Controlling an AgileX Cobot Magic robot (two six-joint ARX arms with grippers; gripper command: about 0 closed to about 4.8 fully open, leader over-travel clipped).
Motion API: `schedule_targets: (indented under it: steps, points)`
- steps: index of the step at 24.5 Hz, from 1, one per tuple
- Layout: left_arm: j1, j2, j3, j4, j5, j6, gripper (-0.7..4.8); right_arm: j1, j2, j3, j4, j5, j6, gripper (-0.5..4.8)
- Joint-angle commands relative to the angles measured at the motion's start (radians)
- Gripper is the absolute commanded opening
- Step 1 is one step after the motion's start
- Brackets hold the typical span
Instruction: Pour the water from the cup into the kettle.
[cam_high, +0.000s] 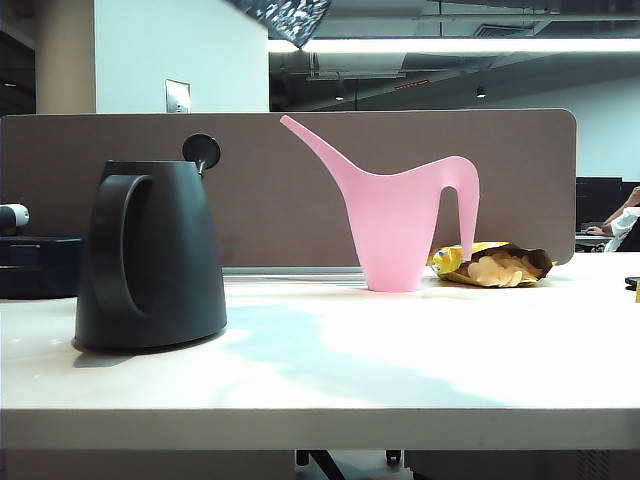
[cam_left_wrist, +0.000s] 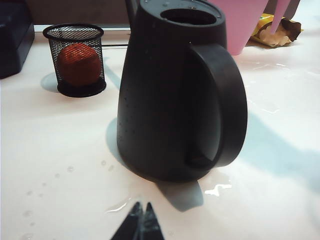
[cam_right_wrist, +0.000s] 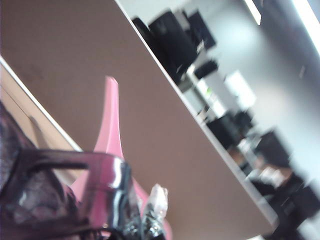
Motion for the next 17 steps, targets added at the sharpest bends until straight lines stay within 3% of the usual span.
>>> schedule_targets:
  steps: [1, 6, 9, 17]
  points:
    - [0.000, 0.001, 0.003, 0.002, 0.010, -0.008, -0.05, -0.066, -0.044, 0.005, -0.119, -0.053, 0.280, -0.08]
    - [0.000, 0.001, 0.003, 0.002, 0.010, -0.018, -0.05, -0.170, -0.077, 0.003, -0.260, -0.149, 0.544, -0.09]
    - [0.000, 0.001, 0.003, 0.002, 0.011, -0.018, -0.05, -0.247, -0.077, -0.023, -0.267, -0.300, 0.719, -0.09]
    - [0.000, 0.001, 0.003, 0.003, 0.010, -0.018, -0.05, -0.291, -0.102, -0.209, -0.132, -0.377, 0.835, -0.09]
